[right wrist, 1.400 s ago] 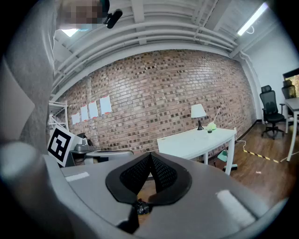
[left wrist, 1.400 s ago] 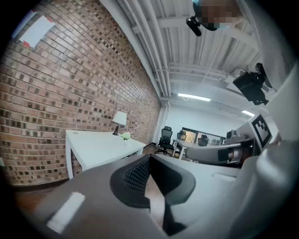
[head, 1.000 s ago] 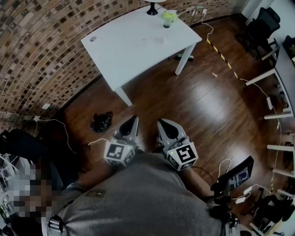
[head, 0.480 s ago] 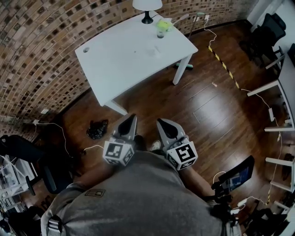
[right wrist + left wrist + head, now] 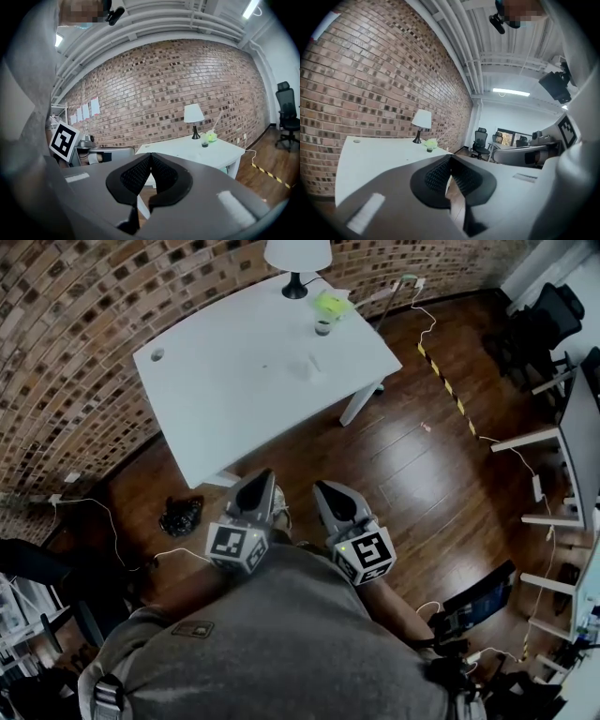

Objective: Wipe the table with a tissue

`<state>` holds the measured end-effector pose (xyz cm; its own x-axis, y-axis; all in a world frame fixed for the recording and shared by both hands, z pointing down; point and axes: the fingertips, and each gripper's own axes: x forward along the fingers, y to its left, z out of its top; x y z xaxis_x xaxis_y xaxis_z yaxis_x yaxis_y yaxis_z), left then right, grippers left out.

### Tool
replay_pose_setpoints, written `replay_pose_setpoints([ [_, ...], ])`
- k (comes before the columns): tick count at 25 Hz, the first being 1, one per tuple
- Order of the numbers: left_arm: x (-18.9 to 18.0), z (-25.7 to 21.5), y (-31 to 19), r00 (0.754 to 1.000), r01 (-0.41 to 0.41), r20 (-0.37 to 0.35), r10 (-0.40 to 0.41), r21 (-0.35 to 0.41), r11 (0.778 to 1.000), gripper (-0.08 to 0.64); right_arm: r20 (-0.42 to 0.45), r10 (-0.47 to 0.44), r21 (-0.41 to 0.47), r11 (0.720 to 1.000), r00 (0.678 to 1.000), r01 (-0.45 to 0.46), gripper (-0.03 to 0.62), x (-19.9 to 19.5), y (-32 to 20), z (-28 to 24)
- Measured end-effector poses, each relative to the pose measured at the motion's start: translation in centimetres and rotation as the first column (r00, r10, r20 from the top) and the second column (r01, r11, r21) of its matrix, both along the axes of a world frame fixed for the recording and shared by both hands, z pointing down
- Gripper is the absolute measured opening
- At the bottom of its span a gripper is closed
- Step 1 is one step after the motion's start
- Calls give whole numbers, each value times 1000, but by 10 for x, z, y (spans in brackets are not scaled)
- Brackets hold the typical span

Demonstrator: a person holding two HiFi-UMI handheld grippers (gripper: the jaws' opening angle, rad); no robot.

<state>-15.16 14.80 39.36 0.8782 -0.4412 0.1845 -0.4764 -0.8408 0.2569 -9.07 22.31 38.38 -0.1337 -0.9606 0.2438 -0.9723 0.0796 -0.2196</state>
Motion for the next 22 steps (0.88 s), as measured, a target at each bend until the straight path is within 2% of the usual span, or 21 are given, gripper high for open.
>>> replay_pose_setpoints([
  [8, 38, 2, -95, 999, -17, -35, 17, -1, 1000, 2, -45, 7, -17, 1000, 999, -7, 12, 43, -103, -9],
  [14, 46, 5, -143, 999, 27, -37, -28, -28, 999, 2, -49, -25, -47, 999, 998, 23, 12, 57, -155, -10],
  [19, 57, 17, -167, 996, 89, -9, -90, -63, 994, 2, -25, -79, -70, 995, 997, 77, 12, 75, -184, 2],
  [22, 69, 24, -177, 990, 137, 45, -133, -99, 986, 2, -11, -126, -79, 989, 992, 125, 12, 92, -200, 9],
])
